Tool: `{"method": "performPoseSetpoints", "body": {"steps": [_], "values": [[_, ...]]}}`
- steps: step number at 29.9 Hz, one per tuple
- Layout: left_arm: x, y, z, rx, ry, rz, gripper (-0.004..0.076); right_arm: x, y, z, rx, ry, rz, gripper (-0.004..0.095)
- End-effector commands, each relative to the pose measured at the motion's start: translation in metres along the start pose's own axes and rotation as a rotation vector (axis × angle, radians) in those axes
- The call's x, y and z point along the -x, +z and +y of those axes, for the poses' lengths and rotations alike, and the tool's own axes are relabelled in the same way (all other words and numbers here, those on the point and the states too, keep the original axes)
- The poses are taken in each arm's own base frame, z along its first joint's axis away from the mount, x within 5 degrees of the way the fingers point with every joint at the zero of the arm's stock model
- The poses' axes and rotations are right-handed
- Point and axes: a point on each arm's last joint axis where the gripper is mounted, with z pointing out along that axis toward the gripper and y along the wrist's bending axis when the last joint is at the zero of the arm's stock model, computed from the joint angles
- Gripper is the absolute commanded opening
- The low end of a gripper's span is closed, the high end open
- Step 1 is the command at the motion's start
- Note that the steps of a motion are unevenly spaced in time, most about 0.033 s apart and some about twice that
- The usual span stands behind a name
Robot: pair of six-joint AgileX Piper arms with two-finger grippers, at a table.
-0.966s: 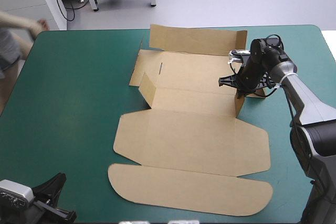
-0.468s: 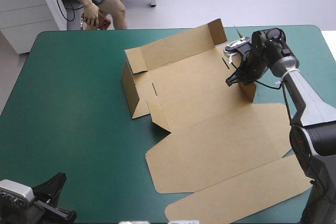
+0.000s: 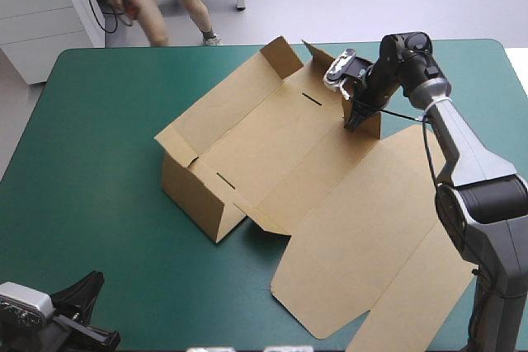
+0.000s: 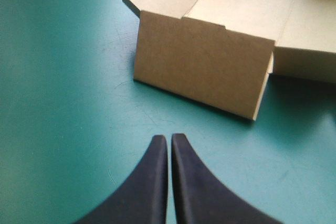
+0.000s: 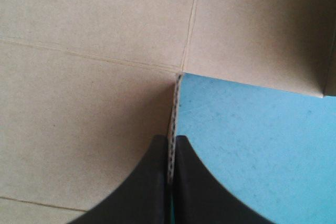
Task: Fold the box
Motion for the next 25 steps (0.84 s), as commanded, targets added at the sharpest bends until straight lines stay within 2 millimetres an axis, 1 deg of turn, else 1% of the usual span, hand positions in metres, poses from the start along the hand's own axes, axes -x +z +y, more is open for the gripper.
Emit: {"method": "performPoseSetpoints", "body": {"steps": [1, 6, 11, 14, 17, 19, 25], "values": [[0.012, -0.005, -0.002, -0.014, -0.002, -0.099, 0.0007, 0.022, -0.036, 0.02, -0.028, -0.16, -0.081, -0.002], [0.012, -0.005, -0.002, -0.014, -0.002, -0.099, 0.0007, 0.045, -0.029, 0.048, 0.014, -0.283, -0.102, -0.0021], [0.012, -0.005, -0.002, -0.014, -0.002, -0.099, 0.0007, 0.066, -0.028, 0.079, 0.04, -0.386, -0.121, -0.0021], [0.012, -0.005, -0.002, -0.014, -0.002, -0.099, 0.0007, 0.075, -0.026, 0.097, 0.061, -0.429, -0.126, -0.0021], [0.012, -0.005, -0.002, -0.014, -0.002, -0.099, 0.0008, 0.079, -0.018, 0.113, 0.07, -0.487, -0.087, -0.002], [0.012, -0.005, -0.002, -0.014, -0.002, -0.099, 0.0007, 0.078, -0.012, 0.117, 0.061, -0.511, -0.048, -0.0021], [0.012, -0.005, -0.002, -0.014, -0.002, -0.099, 0.0007, 0.075, 0.005, 0.11, 0.02, -0.527, 0.025, -0.002]]}}
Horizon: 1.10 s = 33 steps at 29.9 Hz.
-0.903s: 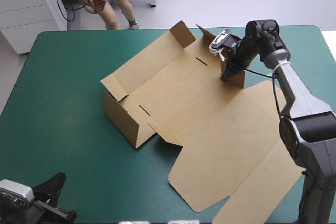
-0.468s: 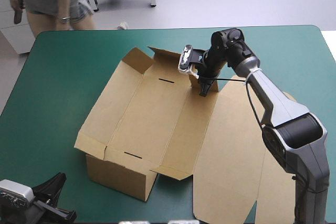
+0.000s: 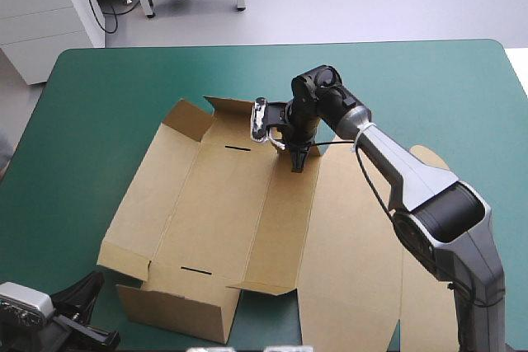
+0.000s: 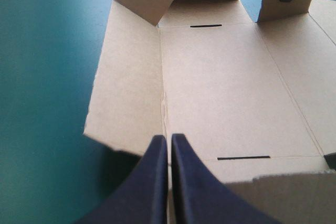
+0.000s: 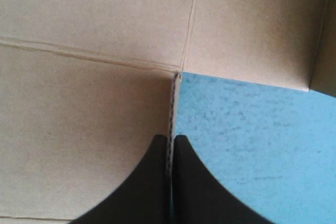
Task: Fold the box
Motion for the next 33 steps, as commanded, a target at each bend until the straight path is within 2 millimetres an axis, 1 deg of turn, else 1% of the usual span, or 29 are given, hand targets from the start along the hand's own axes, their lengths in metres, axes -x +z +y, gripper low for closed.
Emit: {"method": "performPoseSetpoints", "body": {"steps": [1, 5, 8, 11, 12, 14, 15, 17, 18, 22, 24, 27, 30, 33], "values": [[0.012, -0.005, -0.002, -0.014, -0.002, -0.099, 0.0007, -0.007, -0.024, -0.003, -0.055, -0.028, 0.048, -0.002], [0.012, -0.005, -0.002, -0.014, -0.002, -0.099, 0.0007, -0.006, -0.022, -0.006, -0.079, -0.032, 0.044, -0.0005], [0.012, -0.005, -0.002, -0.014, -0.002, -0.099, 0.0007, -0.006, -0.022, -0.006, -0.08, -0.04, 0.044, 0.0068], [0.012, -0.005, -0.002, -0.014, -0.002, -0.099, 0.0007, -0.006, -0.02, -0.006, -0.075, -0.039, 0.043, 0.0191], [0.012, -0.005, -0.002, -0.014, -0.002, -0.099, 0.0007, -0.006, -0.019, -0.006, -0.071, -0.039, 0.045, 0.0256], [0.012, -0.005, -0.002, -0.014, -0.002, -0.099, 0.0007, -0.006, -0.018, -0.006, -0.072, -0.046, 0.045, 0.0345], [0.012, -0.005, -0.002, -0.014, -0.002, -0.099, 0.0007, -0.006, -0.018, -0.007, -0.076, -0.046, 0.042, 0.0407], [0.012, -0.005, -0.002, -0.014, -0.002, -0.099, 0.0007, -0.005, -0.019, -0.008, -0.087, -0.045, 0.035, 0.0479], [0.012, -0.005, -0.002, -0.014, -0.002, -0.099, 0.0007, -0.005, -0.019, -0.008, -0.092, -0.041, 0.032, 0.0497], [0.012, -0.005, -0.002, -0.014, -0.002, -0.099, 0.0007, -0.003, -0.026, -0.011, -0.115, -0.015, 0.017, 0.05], [0.012, -0.005, -0.002, -0.014, -0.002, -0.099, 0.0007, -0.001, -0.035, -0.014, -0.128, 0.004, 0.012, 0.05], [0.012, -0.005, -0.002, -0.014, -0.002, -0.099, 0.0007, 0.002, -0.055, -0.018, -0.154, 0.035, -0.007, 0.05], [0.012, -0.005, -0.002, -0.014, -0.002, -0.099, 0.0007, 0.006, -0.074, -0.024, -0.214, 0.105, -0.047, 0.05], [0.012, -0.005, -0.002, -0.014, -0.002, -0.099, 0.0007, 0.005, -0.101, -0.028, -0.299, 0.19, -0.073, 0.0498]]}}
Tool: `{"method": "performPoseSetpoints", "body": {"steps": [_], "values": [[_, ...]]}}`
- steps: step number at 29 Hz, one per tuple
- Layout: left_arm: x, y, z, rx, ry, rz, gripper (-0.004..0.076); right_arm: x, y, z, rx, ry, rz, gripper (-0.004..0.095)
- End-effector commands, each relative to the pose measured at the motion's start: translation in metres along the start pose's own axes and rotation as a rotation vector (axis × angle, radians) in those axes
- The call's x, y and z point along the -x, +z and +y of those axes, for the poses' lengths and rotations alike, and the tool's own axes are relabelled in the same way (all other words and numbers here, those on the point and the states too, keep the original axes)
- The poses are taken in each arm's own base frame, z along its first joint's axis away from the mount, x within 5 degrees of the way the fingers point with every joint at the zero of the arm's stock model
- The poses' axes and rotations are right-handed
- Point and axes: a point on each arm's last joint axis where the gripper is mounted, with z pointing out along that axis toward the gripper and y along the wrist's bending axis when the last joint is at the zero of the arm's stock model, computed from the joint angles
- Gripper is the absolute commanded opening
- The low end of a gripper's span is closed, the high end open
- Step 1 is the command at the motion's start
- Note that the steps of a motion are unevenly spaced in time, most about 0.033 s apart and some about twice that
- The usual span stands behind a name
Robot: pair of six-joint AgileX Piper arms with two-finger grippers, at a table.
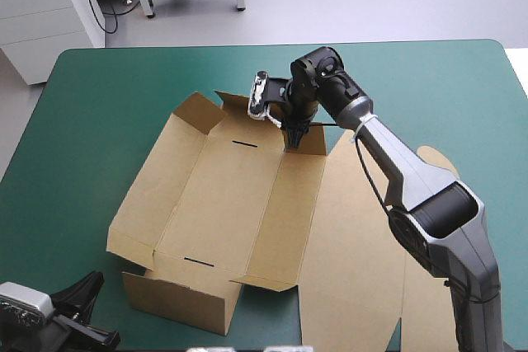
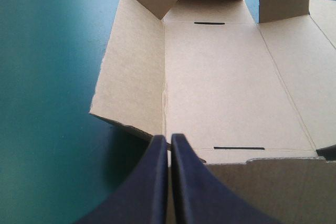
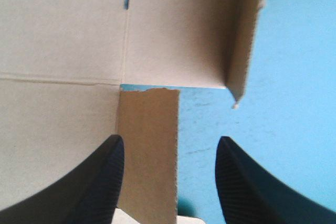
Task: Fold the box
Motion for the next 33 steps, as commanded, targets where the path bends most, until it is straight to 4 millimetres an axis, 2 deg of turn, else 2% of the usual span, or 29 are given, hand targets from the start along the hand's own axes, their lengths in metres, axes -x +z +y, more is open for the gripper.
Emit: {"method": "performPoseSetpoints", "body": {"steps": [1, 7, 13, 15, 19, 20, 22, 24, 27, 30, 31, 33], "values": [[0.012, -0.005, -0.002, -0.014, -0.002, -0.097, 0.0007, -0.003, -0.07, -0.015, -0.169, 0.123, -0.056, 0.0498], [0.012, -0.005, -0.002, -0.014, -0.002, -0.097, 0.0007, -0.016, -0.134, -0.017, -0.305, 0.329, -0.118, 0.0425], [0.012, -0.005, -0.001, -0.006, 0.005, -0.098, 0.0007, -0.031, -0.21, -0.003, -0.384, 0.478, -0.265, 0.0346], [0.012, -0.005, 0.0, 0.0, 0.01, -0.098, 0.0007, -0.039, -0.236, 0.004, -0.411, 0.533, -0.32, 0.027], [0.012, -0.005, 0.0, 0.003, 0.012, -0.098, 0.0007, -0.054, -0.28, 0.018, -0.452, 0.624, -0.414, 0.0013], [0.012, -0.005, 0.0, 0.003, 0.012, -0.098, 0.0007, -0.057, -0.288, 0.021, -0.46, 0.637, -0.433, -0.0017], [0.012, -0.005, 0.0, 0.003, 0.012, -0.098, 0.0007, -0.065, -0.303, 0.03, -0.471, 0.657, -0.457, -0.0015], [0.012, -0.005, 0.0, 0.003, 0.012, -0.098, 0.0007, -0.075, -0.312, 0.041, -0.468, 0.673, -0.463, -0.0014], [0.012, -0.005, 0.0, 0.003, 0.012, -0.098, 0.0007, -0.092, -0.314, 0.057, -0.467, 0.709, -0.422, -0.0014], [0.012, -0.005, 0.0, 0.003, 0.012, -0.098, 0.0007, -0.113, -0.307, 0.078, -0.467, 0.752, -0.351, -0.0014], [0.012, -0.005, 0.0, 0.003, 0.012, -0.098, 0.0007, -0.13, -0.298, 0.095, -0.456, 0.797, -0.305, -0.0014], [0.012, -0.005, 0.0, 0.003, 0.012, -0.098, 0.0007, -0.145, -0.293, 0.114, -0.439, 0.832, -0.297, -0.0014]]}}
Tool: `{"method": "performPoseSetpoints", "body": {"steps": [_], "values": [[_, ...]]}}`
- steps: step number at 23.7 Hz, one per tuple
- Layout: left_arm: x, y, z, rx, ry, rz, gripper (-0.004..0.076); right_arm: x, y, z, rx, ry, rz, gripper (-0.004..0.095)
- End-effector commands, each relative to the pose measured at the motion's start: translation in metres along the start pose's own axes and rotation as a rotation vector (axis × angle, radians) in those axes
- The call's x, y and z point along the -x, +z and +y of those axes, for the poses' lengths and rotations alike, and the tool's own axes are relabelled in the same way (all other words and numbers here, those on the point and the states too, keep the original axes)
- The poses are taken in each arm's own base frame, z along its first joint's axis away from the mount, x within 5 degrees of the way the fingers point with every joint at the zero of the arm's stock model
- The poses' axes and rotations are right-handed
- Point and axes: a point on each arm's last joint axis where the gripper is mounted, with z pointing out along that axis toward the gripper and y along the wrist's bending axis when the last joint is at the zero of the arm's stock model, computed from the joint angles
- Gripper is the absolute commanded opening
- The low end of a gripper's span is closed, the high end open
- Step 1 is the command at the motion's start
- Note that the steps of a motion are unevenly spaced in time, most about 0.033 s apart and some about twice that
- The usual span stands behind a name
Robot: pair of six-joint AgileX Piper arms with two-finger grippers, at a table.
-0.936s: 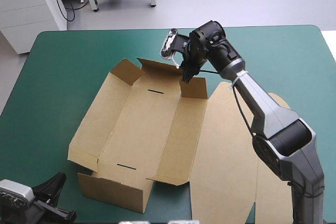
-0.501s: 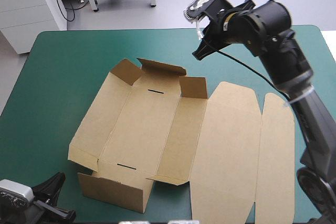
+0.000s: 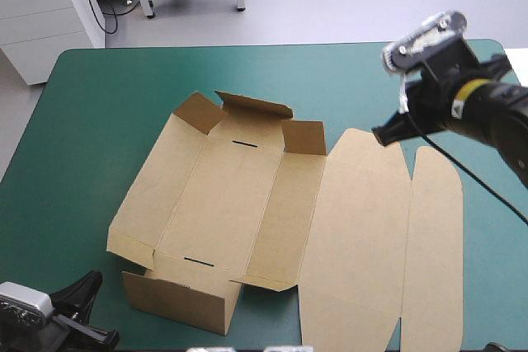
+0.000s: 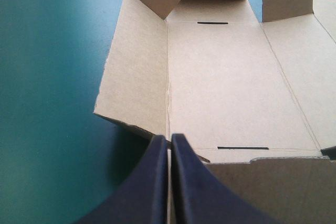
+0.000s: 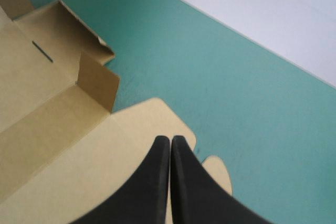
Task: Fold the box
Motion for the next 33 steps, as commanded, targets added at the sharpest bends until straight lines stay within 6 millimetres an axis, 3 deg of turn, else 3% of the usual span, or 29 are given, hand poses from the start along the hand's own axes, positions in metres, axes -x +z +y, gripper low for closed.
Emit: {"method": "performPoseSetpoints", "body": {"steps": [1, 2, 3, 4, 5, 8, 11, 15, 21, 23, 29, 31, 33], "values": [[0.012, -0.005, -0.001, -0.005, 0.005, -0.098, 0.0007, -0.042, -0.02, -0.002, -0.037, 0.07, -0.004, -0.0014], [0.012, -0.005, -0.001, -0.005, 0.005, -0.098, 0.0007, -0.055, -0.017, 0.001, -0.031, 0.078, 0.003, -0.0014], [0.012, -0.005, -0.001, -0.005, 0.005, -0.098, 0.0007, -0.082, -0.018, 0.007, -0.017, 0.119, -0.037, -0.0014], [0.012, -0.005, -0.001, -0.005, 0.005, -0.098, 0.0007, -0.092, -0.019, 0.009, -0.012, 0.138, -0.064, -0.0014], [0.012, -0.005, -0.001, -0.005, 0.005, -0.098, 0.0007, -0.121, -0.018, 0.016, 0.008, 0.184, -0.099, -0.0014], [0.012, -0.005, -0.001, -0.005, 0.005, -0.098, 0.0007, -0.159, -0.014, 0.026, 0.026, 0.231, -0.133, -0.0014], [0.012, -0.005, -0.001, -0.005, 0.005, -0.098, 0.0007, -0.211, -0.008, 0.038, 0.046, 0.29, -0.174, -0.0014], [0.012, -0.005, -0.001, -0.005, 0.005, -0.098, 0.0008, -0.246, -0.004, 0.045, 0.052, 0.292, -0.223, -0.0014], [0.012, -0.005, -0.001, -0.005, 0.009, -0.098, 0.0055, -0.266, 0.002, 0.055, 0.103, 0.322, -0.241, -0.0014], [0.012, -0.005, -0.002, -0.018, 0.021, -0.097, 0.0112, -0.265, 0.002, 0.057, 0.122, 0.324, -0.267, -0.0014], [0.011, -0.006, -0.006, -0.067, 0.045, -0.095, 0.0459, -0.266, 0.004, 0.058, 0.126, 0.325, -0.269, -0.0014], [0.011, -0.006, -0.007, -0.078, 0.036, -0.095, 0.051, -0.266, 0.004, 0.058, 0.126, 0.325, -0.269, -0.0014], [0.012, -0.005, -0.008, -0.088, 0.027, -0.09, 0.0512, -0.266, 0.004, 0.058, 0.127, 0.325, -0.271, -0.0014]]}}
